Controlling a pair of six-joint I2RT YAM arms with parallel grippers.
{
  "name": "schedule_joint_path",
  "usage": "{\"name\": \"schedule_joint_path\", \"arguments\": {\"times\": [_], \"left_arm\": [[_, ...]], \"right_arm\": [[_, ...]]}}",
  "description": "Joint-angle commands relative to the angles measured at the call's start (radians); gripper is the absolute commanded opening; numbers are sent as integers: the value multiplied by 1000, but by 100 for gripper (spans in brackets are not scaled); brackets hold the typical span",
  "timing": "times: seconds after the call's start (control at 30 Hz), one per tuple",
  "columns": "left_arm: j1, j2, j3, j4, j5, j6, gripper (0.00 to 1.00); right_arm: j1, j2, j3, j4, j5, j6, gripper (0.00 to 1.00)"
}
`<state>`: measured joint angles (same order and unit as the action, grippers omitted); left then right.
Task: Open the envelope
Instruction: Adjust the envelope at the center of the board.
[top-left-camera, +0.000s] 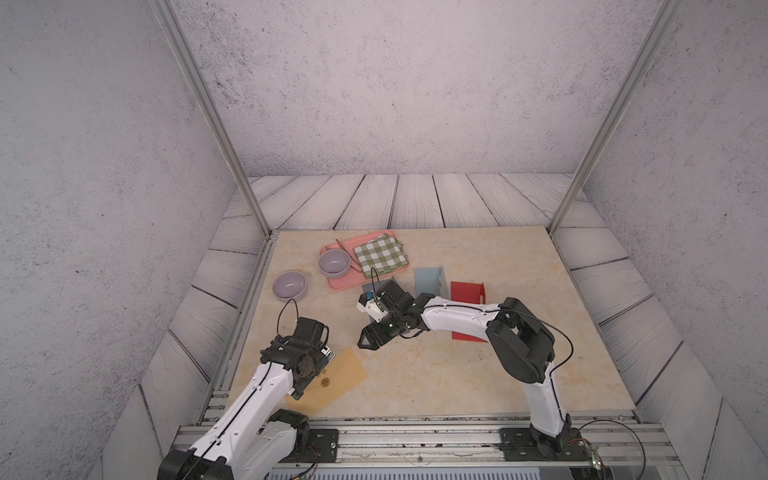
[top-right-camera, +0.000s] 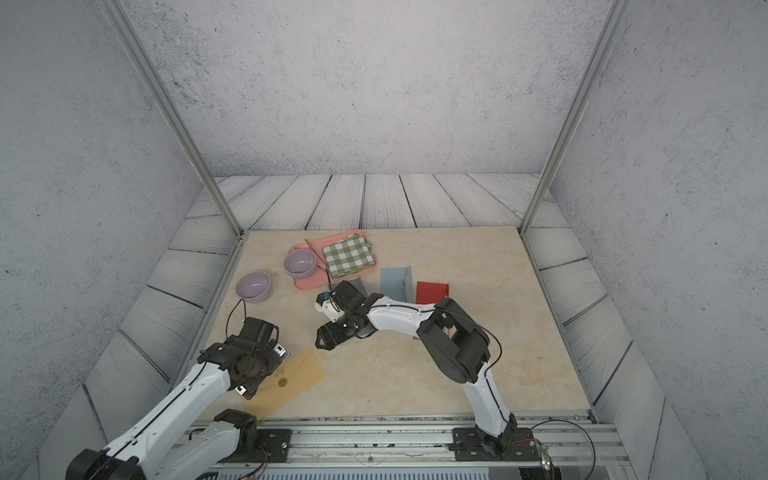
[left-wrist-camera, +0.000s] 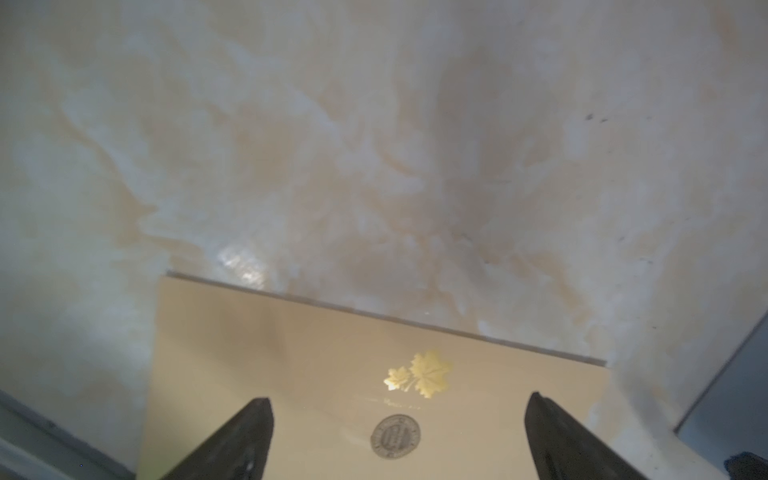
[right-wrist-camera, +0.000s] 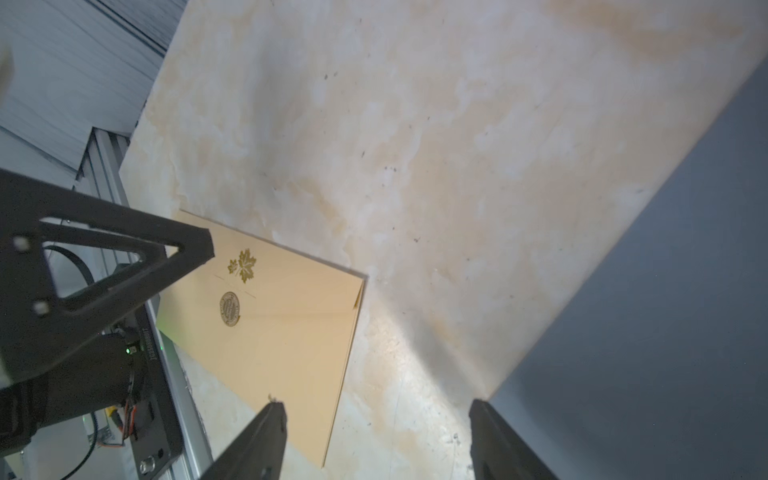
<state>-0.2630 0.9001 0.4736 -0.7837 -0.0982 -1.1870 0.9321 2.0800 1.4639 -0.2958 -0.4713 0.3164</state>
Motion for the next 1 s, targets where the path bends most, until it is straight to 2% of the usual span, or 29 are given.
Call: {"name": "schedule_joint_path", "arguments": {"times": [0.0, 0.2, 0.43, 0.67, 0.8, 0.97], "left_arm": [[10, -12, -35, 52, 6, -43, 100], [10, 143, -56, 219, 155, 26, 100], [-4, 362, -29, 419, 335, 134, 98], [-53, 566, 107, 518, 510, 304, 97], [-56, 604, 167, 421, 484, 359, 96], [-56, 473, 158, 374, 396, 336, 97]], "right_arm": [[6, 25, 18, -38, -36, -10, 73], [6, 13, 2, -46, -15, -15, 74], [3, -49, -71, -25, 89, -2, 74], [-8, -178, -193, 32, 201, 25, 74], [-36, -217, -250, 93, 188, 42, 74], [-56, -155, -165, 40, 175, 29, 73]]}}
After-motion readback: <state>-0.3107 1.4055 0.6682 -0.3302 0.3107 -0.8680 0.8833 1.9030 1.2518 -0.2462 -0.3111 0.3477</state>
